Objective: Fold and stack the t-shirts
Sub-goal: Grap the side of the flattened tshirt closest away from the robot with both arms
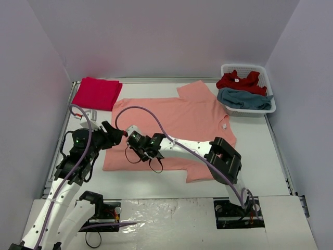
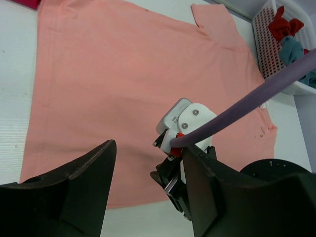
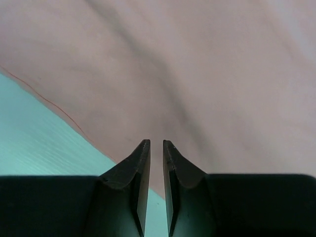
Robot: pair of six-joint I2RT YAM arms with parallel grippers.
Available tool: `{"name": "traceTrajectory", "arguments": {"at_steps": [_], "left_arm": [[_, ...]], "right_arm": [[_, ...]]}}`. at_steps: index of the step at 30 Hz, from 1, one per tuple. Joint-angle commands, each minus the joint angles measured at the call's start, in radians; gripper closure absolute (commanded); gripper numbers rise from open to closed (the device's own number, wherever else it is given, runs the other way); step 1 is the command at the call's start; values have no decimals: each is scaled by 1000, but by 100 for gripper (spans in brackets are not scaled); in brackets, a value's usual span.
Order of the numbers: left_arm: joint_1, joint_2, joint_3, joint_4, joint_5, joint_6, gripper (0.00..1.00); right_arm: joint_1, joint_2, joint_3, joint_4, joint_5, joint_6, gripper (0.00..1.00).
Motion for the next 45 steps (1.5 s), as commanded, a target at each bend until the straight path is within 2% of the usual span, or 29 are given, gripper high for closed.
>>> {"name": "traceTrajectory", "arguments": {"at_steps": [1,4,6,12,18,23,29,34,38,45], "left_arm": [[-9,-23,-16,-3,-11,0,46],[-19,-33,-28,-5,-23,-2,46],[-25,-30,-41,9,-13,-3,46],[-52,-4,-74,46,-5,-3,45],[-82,6,-99,71,-16,-5,45],[-117,22,-114,97,-8,3,45],[-141,32,-125,100,-28,5,45],[-144,22,-133,106,-34,3,45],[-149,31,-137,115,-25,2,45],[-164,22,-148,110,-28,3,45]], "right_arm": [[9,-146,-123,-21,224,181,86],[9,-259,-262,-24,296,306,87],[12,-339,-327,-29,310,363,94],[19,-500,-519,-104,393,558,91],[42,-573,-643,-179,413,734,91],[118,-616,-706,-230,468,883,94],[170,-706,-791,-281,416,1058,97],[268,-714,-838,-369,422,1231,87],[306,-688,-844,-396,425,1285,81],[348,-634,-838,-437,442,1369,80]]}}
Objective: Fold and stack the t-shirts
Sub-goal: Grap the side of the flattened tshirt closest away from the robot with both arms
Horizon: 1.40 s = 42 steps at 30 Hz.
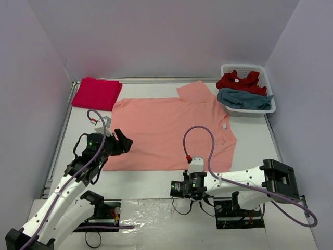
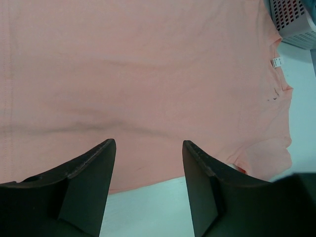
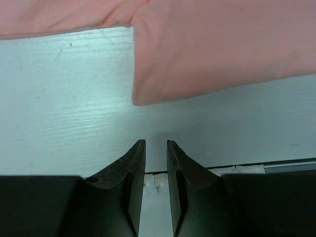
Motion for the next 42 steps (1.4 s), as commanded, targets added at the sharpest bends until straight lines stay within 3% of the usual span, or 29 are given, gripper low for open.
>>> {"name": "traceTrajectory", "arguments": {"at_steps": [1,7,22,42], "left_arm": [[-12,-18,-2,27,-11,8,45],[-29,-26,1,15,-31,14,45],[-72,-10,1,7,-45,26,45],[-104,23,0,18,-40,34,45]], "right_arm": [[12,33,0,-87,68,102,79],[12,71,17,-116,110,189,75],[12,-60,-46,-179,148,409,75],[-5,-100,-92,-210,245,507,64]]}}
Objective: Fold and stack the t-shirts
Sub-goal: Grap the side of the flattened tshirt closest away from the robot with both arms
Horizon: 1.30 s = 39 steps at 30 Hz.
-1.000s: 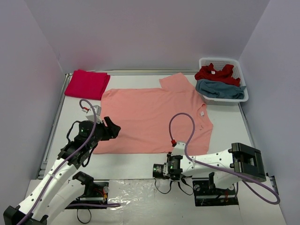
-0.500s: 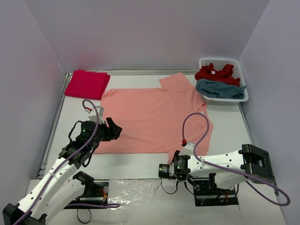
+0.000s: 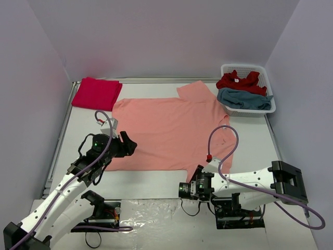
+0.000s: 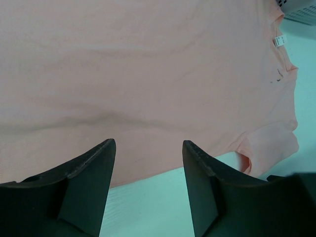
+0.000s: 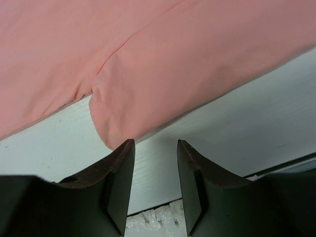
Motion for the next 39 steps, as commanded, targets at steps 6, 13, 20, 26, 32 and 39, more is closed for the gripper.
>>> {"name": "traceTrajectory", "arguments": {"at_steps": [6,13,20,26,32,39], "left_arm": [[-12,9,0,19,-1,15,45],[-18,13,0,19,-7,18,45],[-22,22,1,19,-4,20,45],[-24,25,0,22,-4,20,45],[-27,32,0,19,-2,20,45],[-33,30,-2,16,-9,21,45]], "right_arm": [[-23,-8,-32,-72,100,55,64],[-83,15,-40,-44,120,-9,63],[-158,15,-69,45,108,-109,62],[-167,56,-52,75,88,-147,62],[-172,131,-17,95,82,-177,69],[-175,178,9,94,79,-183,100]]}}
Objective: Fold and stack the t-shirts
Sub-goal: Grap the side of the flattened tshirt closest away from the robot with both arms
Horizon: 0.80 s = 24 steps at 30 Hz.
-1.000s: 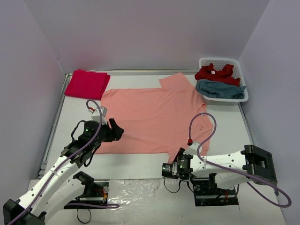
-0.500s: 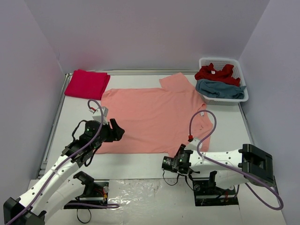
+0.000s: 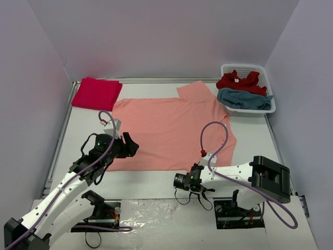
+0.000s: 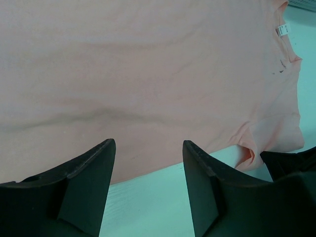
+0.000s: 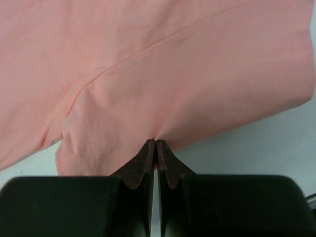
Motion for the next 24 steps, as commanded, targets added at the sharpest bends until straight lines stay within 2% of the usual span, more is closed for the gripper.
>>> {"name": "traceTrajectory", "arguments": {"at_steps": [1,12,18,24], "left_arm": [[-6,1,0,15,-8,18,45],[-17,-4,0,5,-20,18,45],[-19,-5,4,-3,-31,20,45],[-20,-7,8,-9,-39,22,45]], "right_arm": [[-5,9,27,-42,42,10,100],[-5,-10,40,-48,56,-5,100],[-11,-35,99,-111,116,0,100],[-69,-41,177,-143,169,-101,100]]}}
